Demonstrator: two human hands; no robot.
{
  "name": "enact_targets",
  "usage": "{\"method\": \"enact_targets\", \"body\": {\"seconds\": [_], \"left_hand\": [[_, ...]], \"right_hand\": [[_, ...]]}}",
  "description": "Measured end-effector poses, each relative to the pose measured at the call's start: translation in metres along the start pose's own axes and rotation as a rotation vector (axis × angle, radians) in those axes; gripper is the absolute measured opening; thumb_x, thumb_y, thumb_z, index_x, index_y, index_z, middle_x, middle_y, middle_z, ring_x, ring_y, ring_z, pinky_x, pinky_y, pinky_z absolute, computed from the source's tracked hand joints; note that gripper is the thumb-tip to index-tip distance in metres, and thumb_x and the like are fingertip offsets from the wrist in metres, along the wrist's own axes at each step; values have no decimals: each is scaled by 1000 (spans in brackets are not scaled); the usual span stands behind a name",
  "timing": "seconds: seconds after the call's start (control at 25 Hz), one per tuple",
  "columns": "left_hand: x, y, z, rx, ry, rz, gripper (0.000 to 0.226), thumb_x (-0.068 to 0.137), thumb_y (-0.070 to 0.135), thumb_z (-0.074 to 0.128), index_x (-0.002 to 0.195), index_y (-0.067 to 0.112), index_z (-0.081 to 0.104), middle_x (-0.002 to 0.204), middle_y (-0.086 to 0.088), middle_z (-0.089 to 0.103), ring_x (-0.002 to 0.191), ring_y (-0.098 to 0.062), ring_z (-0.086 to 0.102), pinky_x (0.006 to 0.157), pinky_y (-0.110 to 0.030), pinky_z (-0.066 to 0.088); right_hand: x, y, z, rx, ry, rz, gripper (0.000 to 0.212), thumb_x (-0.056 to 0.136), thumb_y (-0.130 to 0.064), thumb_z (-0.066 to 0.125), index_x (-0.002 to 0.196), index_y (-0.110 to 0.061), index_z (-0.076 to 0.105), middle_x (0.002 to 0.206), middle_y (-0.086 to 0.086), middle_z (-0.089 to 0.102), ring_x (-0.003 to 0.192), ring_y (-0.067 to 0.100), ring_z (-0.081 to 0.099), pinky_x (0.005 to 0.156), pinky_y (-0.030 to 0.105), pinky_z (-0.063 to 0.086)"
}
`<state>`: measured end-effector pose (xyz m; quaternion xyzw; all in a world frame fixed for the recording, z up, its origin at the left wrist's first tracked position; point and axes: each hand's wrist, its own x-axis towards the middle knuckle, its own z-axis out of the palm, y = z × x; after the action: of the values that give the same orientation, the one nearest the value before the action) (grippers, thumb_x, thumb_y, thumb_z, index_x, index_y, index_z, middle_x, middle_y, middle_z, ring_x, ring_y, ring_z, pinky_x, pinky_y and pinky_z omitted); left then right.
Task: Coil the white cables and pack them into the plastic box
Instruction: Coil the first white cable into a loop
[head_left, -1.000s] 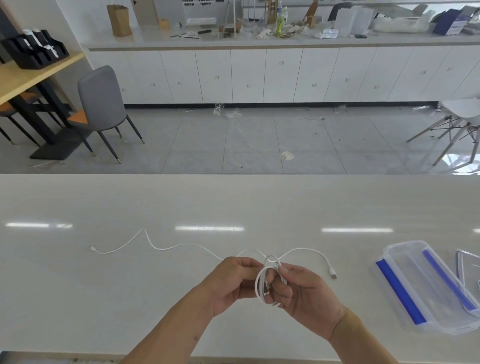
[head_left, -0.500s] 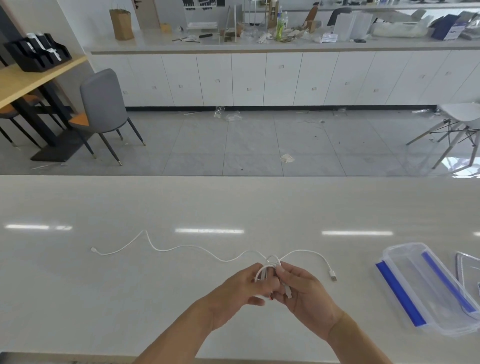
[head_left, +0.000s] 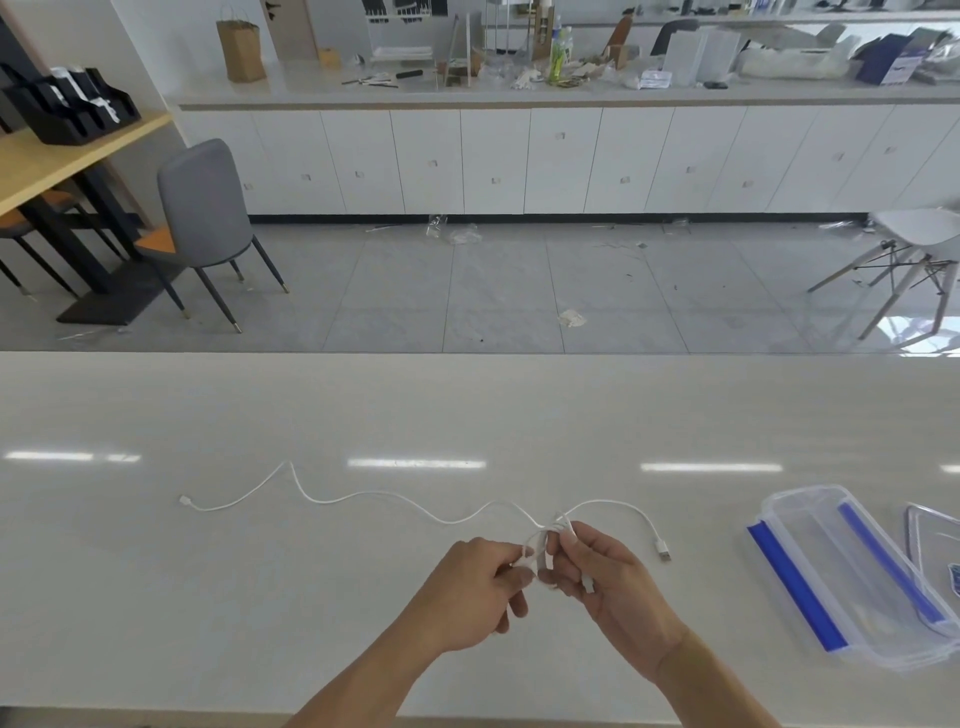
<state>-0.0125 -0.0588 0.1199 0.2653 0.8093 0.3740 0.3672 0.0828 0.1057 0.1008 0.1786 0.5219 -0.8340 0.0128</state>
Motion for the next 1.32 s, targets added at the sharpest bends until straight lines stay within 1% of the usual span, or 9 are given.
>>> {"method": "enact_targets", "body": {"seconds": [0.12,0.32,0.52,0.64,0.72,0.88,1.0,1.12,1.32], "left_hand": [[-2,-9,-7,-24,33,45,20,99,26,52,93,30,71,73,4,75,52,-7,62,58,-21,50],[-1,-21,-11,-452,0,26,21,100,21,56,91,23,74,71,6,60,71,-10,56,67,-26,48],[1,-16,13,-415,262,-34,27,98,29,59,100,51,74,104,4,59,76,5,56,74,-18,51],[0,-9,15,-422,352,25,34,95,21,64,92,52,76,100,0,67,74,-1,62,73,-18,55],[-3,-5,16,-446,279,39,33,95,17,64,94,47,78,100,-1,73,84,-5,70,82,-27,60],[-6,-4,10,-663,-160,57,36,91,18,47,112,18,75,115,-6,75,113,-19,67,102,-39,52],[-7,-10,3,-551,-147,53,28,98,31,51,106,21,76,104,4,77,103,-13,69,97,-36,52],[-7,-18,1,-447,-49,98,17,98,18,60,98,22,77,89,1,76,84,-12,70,93,-35,58],[-7,-32,4,-244,196,132,30,95,9,63,116,30,66,85,-1,74,78,-11,70,84,-32,58]], "right_hand": [[-1,-4,-8,205,60,37,23,97,-21,53,89,-1,62,63,4,28,55,16,43,85,35,52],[-6,-4,-2,550,-16,170,27,94,-18,49,78,-2,64,58,-1,32,54,17,25,71,32,59],[-7,-2,7,548,-3,171,29,95,-18,48,77,-2,63,59,-1,30,61,19,18,72,32,58],[-8,-1,8,560,13,157,28,96,-19,48,79,-2,63,63,0,25,58,18,22,74,32,58],[-7,1,11,541,5,146,29,96,-20,47,80,-2,63,61,0,28,53,16,33,75,32,56],[-7,5,16,411,-50,80,32,102,-21,41,83,-2,60,61,0,38,61,18,50,83,35,47],[-9,8,17,281,-77,56,28,101,-24,46,89,-2,59,63,2,39,65,19,52,85,36,41],[-11,11,21,138,-87,75,27,100,-26,54,87,-3,61,64,4,41,62,18,47,84,33,45],[-11,18,35,5,-38,50,26,102,-21,55,89,0,65,67,11,59,71,22,60,81,28,55]]}}
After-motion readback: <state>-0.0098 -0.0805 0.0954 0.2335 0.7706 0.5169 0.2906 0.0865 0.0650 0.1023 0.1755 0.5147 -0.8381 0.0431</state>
